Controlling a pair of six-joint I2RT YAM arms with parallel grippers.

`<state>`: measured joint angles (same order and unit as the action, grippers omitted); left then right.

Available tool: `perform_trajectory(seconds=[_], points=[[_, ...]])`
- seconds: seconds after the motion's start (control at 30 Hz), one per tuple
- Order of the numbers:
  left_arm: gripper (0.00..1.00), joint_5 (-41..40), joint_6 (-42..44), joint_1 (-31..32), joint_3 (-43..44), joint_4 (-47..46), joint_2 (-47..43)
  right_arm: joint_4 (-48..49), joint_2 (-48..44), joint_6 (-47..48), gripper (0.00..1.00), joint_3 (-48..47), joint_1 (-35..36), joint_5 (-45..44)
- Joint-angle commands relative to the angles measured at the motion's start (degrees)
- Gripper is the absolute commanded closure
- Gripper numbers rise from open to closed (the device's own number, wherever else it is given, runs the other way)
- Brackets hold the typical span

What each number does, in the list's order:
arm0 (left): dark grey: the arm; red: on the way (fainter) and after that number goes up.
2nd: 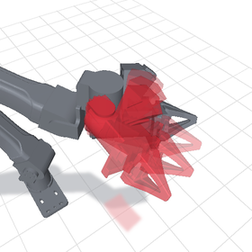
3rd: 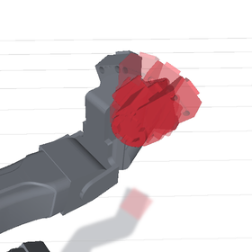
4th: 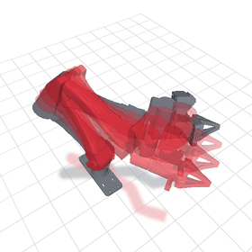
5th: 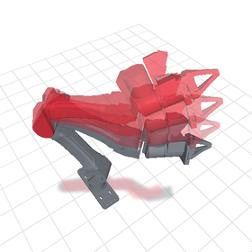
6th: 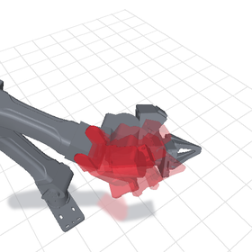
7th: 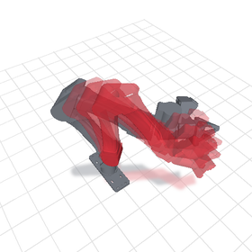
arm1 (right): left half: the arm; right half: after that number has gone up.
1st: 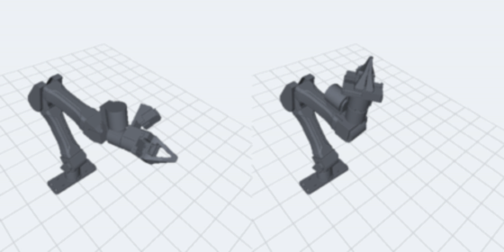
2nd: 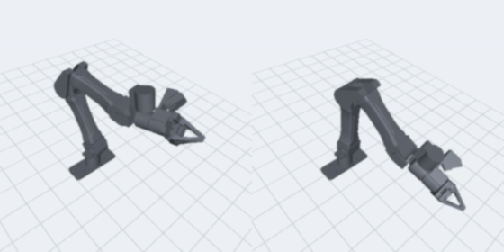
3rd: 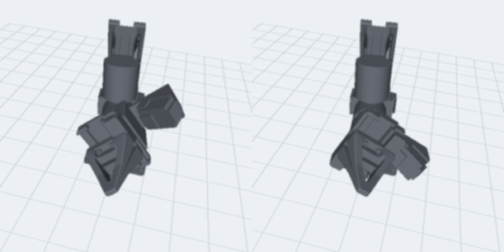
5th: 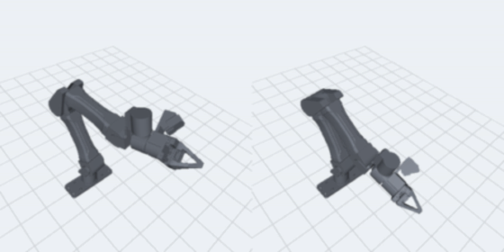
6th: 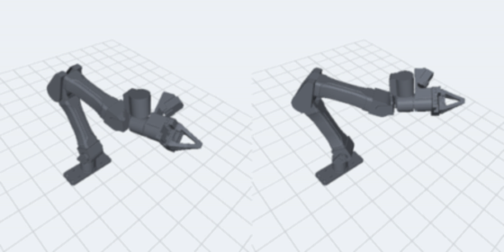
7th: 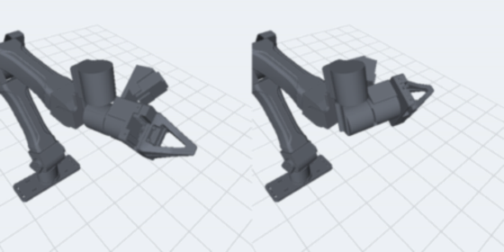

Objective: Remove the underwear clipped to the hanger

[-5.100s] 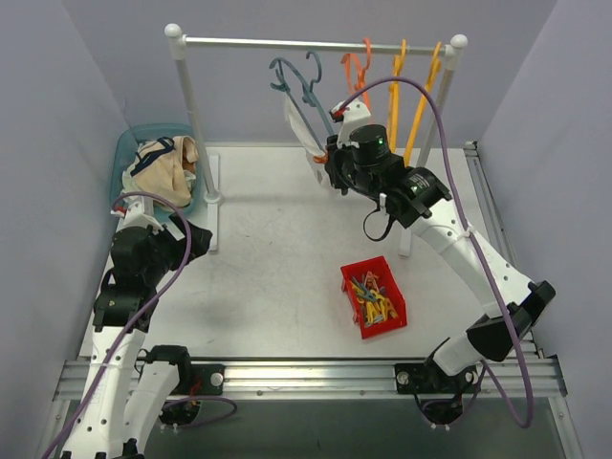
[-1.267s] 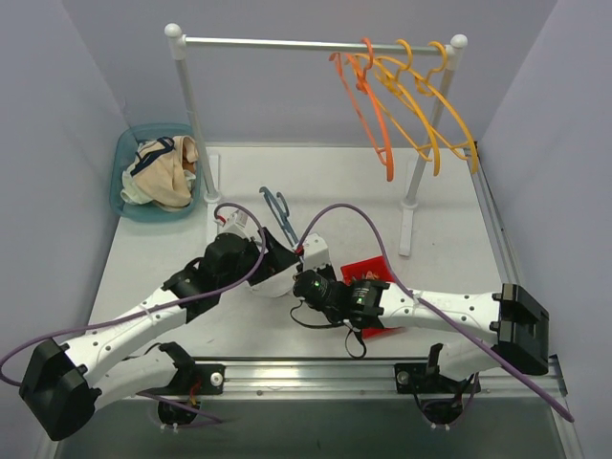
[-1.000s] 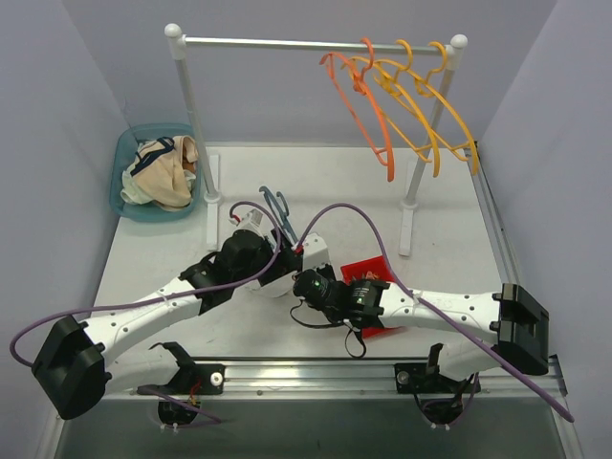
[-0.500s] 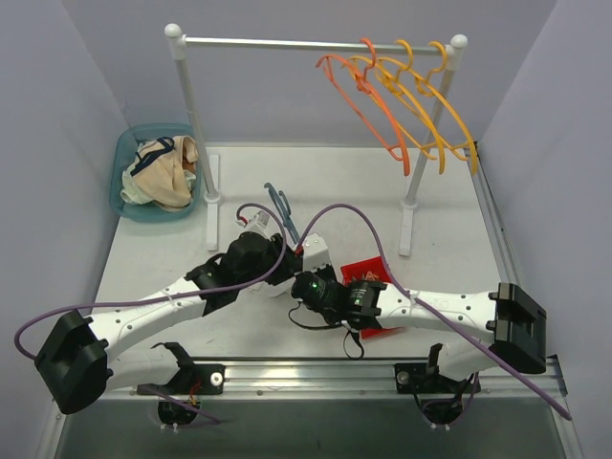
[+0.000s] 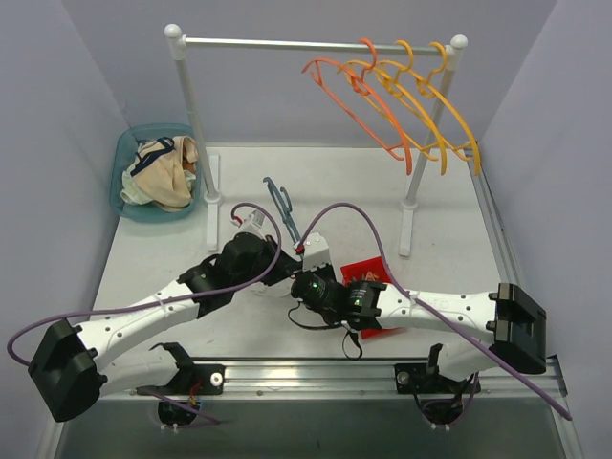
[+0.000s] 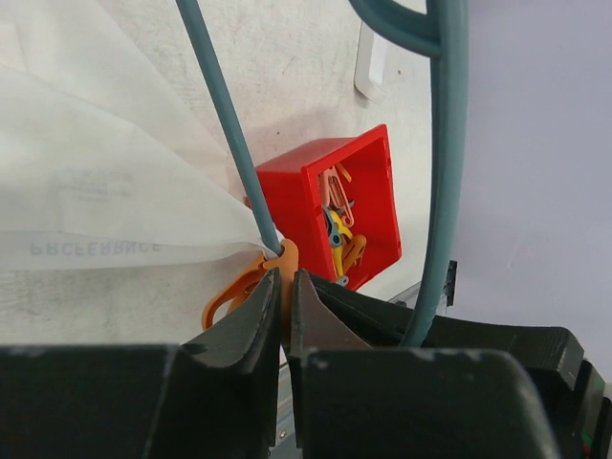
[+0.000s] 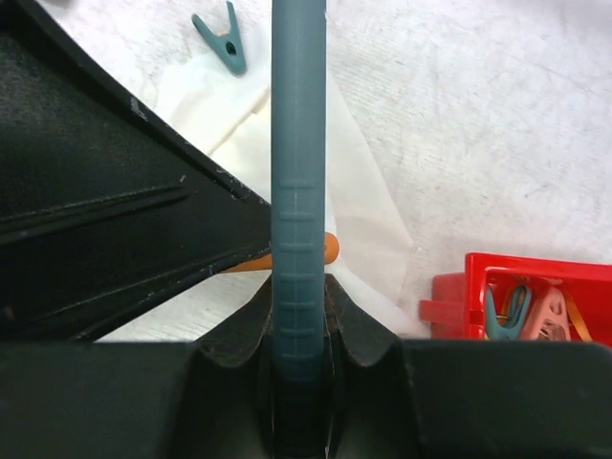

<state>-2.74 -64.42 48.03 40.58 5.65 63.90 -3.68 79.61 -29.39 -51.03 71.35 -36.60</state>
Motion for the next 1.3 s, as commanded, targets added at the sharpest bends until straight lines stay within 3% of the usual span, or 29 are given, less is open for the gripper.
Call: perform_trajectory(seconds=[0.0,0.1,0.13,0.27,0.37,0.47,0.9,1.27], points=[[0.96,-3.85,3.68,-1.97,3.72,4.62,-4.21,-1.24,-0.69,-0.58,1.00,-0.66,-0.34,-3.13],[0.96,-4.20,5.09,-3.03,4.25,5.95,-6.06,-1.33,-0.95,-0.58,1.00,-0.48,-0.51,-2.34],[0.83,-3.94,5.27,-3.38,4.25,5.95,-6.33,-1.24,-0.95,-0.58,1.00,-0.57,-0.51,-2.08],[0.49,-2.01,5.45,-3.47,3.37,3.76,-6.24,-0.80,-0.95,-0.15,1.00,-0.83,-0.51,-1.46],[0.38,-0.60,5.36,-3.38,2.93,2.00,-5.46,-0.36,-1.04,0.12,1.00,-1.09,-0.60,-1.11],[0.33,-0.07,5.36,-3.38,2.93,1.38,-5.19,-0.27,-1.30,0.29,1.00,-1.09,-0.60,-1.11],[0.32,4.24,2.28,-3.21,-2.70,-4.07,-3.61,1.84,-3.67,0.65,1.00,-0.22,-1.22,-0.05],[0.39,7.14,0.53,-2.85,-2.70,-9.16,-1.23,3.24,-3.68,0.91,1.00,-0.39,-1.74,1.18]])
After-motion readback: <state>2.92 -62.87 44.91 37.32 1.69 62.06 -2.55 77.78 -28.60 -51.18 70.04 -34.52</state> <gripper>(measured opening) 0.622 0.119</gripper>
